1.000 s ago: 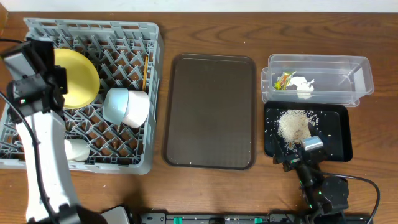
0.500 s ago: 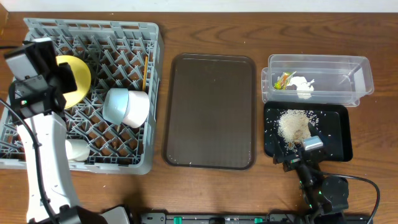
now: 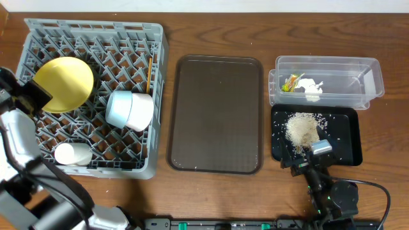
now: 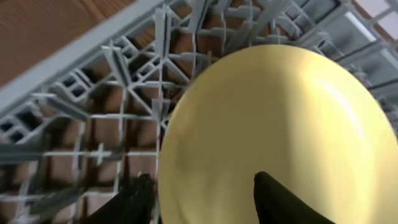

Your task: Sort waste into correct bins and load items into the dishwasher

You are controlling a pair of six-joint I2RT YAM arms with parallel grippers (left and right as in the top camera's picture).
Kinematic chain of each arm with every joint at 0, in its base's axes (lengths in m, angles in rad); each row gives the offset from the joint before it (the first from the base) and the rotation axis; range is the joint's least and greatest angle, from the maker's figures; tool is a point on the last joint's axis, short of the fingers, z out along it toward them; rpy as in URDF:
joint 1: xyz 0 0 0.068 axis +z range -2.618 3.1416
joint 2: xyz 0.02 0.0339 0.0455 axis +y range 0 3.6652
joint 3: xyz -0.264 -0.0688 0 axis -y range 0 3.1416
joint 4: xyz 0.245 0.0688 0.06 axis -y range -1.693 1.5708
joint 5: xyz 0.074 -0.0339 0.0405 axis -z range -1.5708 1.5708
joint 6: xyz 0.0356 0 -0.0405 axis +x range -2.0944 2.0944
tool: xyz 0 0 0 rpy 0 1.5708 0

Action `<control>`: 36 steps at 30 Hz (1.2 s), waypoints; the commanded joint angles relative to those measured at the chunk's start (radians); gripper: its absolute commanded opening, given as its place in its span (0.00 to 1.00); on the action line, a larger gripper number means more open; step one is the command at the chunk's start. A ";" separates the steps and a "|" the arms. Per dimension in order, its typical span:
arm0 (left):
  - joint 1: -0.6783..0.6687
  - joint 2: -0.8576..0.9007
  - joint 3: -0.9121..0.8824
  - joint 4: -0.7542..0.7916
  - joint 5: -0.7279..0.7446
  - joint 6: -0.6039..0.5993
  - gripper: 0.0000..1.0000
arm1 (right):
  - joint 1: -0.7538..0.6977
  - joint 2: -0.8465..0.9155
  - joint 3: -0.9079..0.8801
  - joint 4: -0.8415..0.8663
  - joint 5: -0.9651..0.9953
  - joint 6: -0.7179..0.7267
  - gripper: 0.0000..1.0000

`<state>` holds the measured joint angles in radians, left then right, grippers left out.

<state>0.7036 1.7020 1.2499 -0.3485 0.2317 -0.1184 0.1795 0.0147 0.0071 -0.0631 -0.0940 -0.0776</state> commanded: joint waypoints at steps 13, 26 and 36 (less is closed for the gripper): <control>0.020 0.138 -0.002 0.026 0.074 -0.033 0.41 | -0.009 -0.007 -0.002 -0.004 -0.004 -0.010 0.99; 0.025 0.084 -0.002 0.050 0.188 0.019 0.08 | -0.009 -0.007 -0.002 -0.004 -0.004 -0.010 0.99; 0.011 -0.146 -0.002 -0.066 0.054 0.196 0.07 | -0.009 -0.007 -0.002 -0.004 -0.003 -0.010 0.99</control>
<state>0.7265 1.6253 1.2495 -0.3744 0.3653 -0.0105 0.1795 0.0147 0.0071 -0.0631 -0.0940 -0.0780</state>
